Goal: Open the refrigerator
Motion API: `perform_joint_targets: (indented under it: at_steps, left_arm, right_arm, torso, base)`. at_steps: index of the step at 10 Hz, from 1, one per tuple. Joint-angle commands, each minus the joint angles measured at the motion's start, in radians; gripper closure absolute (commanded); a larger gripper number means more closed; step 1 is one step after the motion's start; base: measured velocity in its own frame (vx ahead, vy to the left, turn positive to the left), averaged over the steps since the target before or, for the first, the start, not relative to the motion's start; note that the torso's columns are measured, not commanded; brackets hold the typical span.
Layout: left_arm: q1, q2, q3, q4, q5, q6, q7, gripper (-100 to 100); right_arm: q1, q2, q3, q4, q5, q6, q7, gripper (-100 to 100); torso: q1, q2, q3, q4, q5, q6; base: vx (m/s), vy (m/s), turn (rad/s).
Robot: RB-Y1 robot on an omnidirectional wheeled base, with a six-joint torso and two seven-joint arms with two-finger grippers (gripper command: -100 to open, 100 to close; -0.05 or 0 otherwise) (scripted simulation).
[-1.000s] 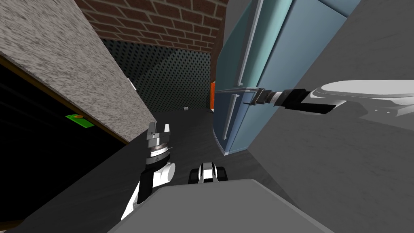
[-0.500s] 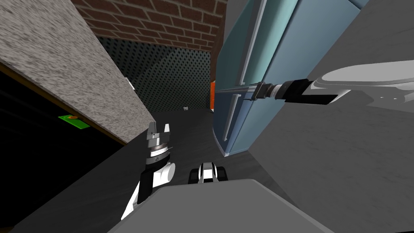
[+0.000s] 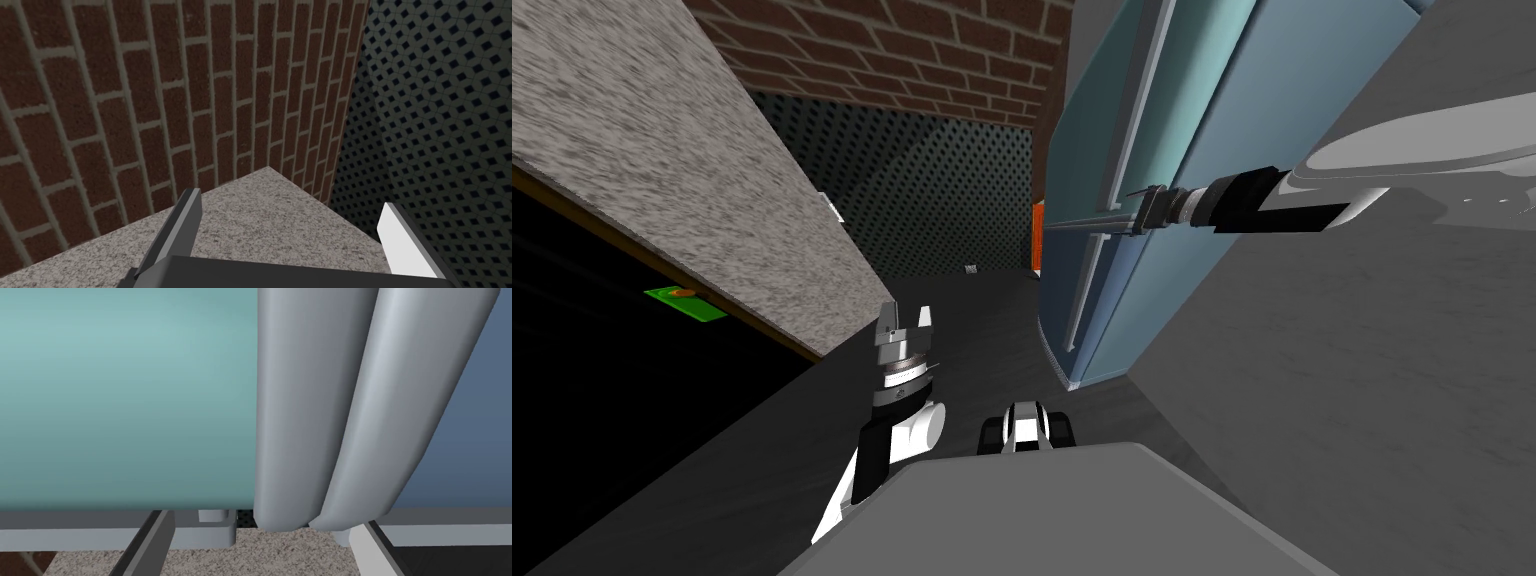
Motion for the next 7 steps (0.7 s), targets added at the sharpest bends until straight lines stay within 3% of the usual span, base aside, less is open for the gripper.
perform_joint_targets:
  at_steps: [1,2,4,7]
  left_arm:
    - [0.0,0.0,0.0,0.0,0.0,0.0,0.0,0]
    - [0.0,0.0,0.0,0.0,0.0,0.0,0.0,0]
    - [-0.001,0.0,0.0,0.0,0.0,0.0,0.0,0]
    - [0.0,0.0,0.0,0.0,0.0,0.0,0.0,0]
  right_arm:
    - [-0.001,-0.05,-0.008,0.015,0.014,0.015,0.01,-100]
    - [0.004,-0.039,-0.007,0.009,0.008,0.013,0.008,-100]
    - [0.029,-0.056,0.014,0.074,0.011,0.019,0.007,-100]
    - [0.04,-0.064,0.025,0.13,0.013,0.023,0.003,-100]
  torso:
    - [0.0,0.001,0.001,0.0,0.0,0.0]
    - [-0.001,0.002,0.001,0.001,0.0,-0.001]
    - [-0.001,0.0,-0.001,-0.001,0.0,-0.004]
    - [-0.001,-0.005,-0.004,-0.002,0.0,-0.001]
  base:
    - [0.033,0.0,-0.005]
    - [0.007,0.002,-0.004]
    - [-0.111,-0.03,0.344]
    - [-0.111,-0.035,0.223]
